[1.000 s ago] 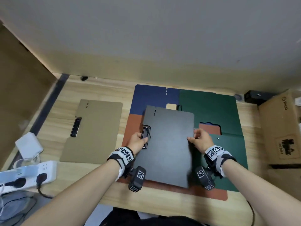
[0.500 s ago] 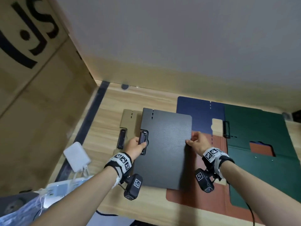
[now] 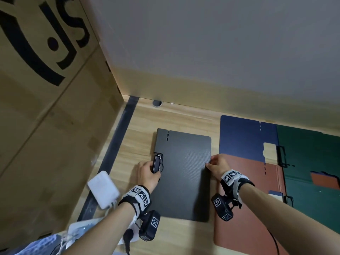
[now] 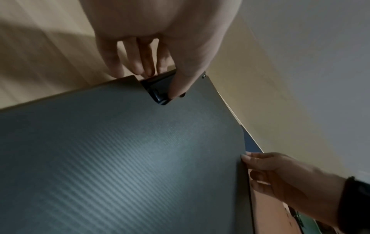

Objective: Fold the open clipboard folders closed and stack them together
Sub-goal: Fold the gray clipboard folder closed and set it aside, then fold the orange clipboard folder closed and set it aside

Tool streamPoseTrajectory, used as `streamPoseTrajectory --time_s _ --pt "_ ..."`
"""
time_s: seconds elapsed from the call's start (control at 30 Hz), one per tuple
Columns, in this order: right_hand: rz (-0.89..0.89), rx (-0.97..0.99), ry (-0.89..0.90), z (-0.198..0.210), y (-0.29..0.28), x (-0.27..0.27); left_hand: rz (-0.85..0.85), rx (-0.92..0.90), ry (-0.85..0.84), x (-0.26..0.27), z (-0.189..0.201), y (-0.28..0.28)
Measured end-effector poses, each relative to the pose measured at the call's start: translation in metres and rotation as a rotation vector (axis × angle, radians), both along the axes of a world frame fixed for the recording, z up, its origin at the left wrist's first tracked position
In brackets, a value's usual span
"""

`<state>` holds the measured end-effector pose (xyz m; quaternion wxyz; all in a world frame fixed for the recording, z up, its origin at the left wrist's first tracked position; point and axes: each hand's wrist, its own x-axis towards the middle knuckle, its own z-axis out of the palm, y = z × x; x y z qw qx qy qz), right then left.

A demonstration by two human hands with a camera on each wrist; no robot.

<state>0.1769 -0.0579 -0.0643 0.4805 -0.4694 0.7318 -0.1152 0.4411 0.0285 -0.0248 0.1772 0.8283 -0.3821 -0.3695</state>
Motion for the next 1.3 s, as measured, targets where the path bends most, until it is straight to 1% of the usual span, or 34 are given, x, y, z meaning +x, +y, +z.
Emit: streamPoseTrajectory --time_s 0.07,0.17,0.33,0.4,0.47,0.53,0.6,0.67,0.73,0.83,0.97,1.1,1.23,1.3 --pt "0.007 0.010 0.032 -0.002 0.001 0.003 -0.010 -0.026 -0.013 0.001 -0.004 0.001" --pt "0.000 0.007 0.059 -0.005 0.003 0.005 0.030 -0.069 0.031 0.000 -0.013 0.001" --pt "-0.005 0.023 0.012 0.001 0.003 0.002 0.051 -0.080 0.047 0.001 -0.015 0.000" --pt "-0.005 0.007 -0.013 0.002 0.003 -0.004 0.049 -0.075 0.043 0.000 -0.011 0.000" --pt "-0.017 -0.023 -0.037 0.005 0.005 -0.013 0.036 -0.070 0.000 -0.005 -0.003 -0.003" --pt "-0.026 -0.045 -0.055 0.012 0.007 -0.027 0.031 -0.114 -0.044 -0.015 0.007 -0.009" --pt "-0.014 -0.061 -0.051 0.021 0.009 -0.049 0.021 -0.178 -0.041 -0.031 0.016 -0.019" --pt "-0.005 -0.068 -0.026 0.035 0.013 -0.076 -0.029 -0.208 -0.016 -0.052 0.022 -0.032" --pt "-0.058 -0.077 -0.032 0.046 0.016 -0.108 -0.093 -0.229 0.011 -0.077 0.028 -0.044" --pt "-0.165 -0.097 -0.028 0.047 0.021 -0.166 -0.163 -0.254 0.093 -0.121 0.030 -0.055" --pt "-0.222 -0.075 0.011 0.047 0.028 -0.245 -0.230 -0.190 0.181 -0.188 0.028 -0.059" --pt "-0.233 -0.053 0.083 0.047 0.033 -0.320 -0.287 -0.119 0.197 -0.256 0.018 -0.056" --pt "-0.188 -0.070 0.213 0.043 0.037 -0.375 -0.339 -0.041 0.214 -0.319 0.007 -0.049" --pt "-0.150 -0.098 0.241 0.040 0.035 -0.393 -0.367 -0.002 0.202 -0.346 0.003 -0.045"
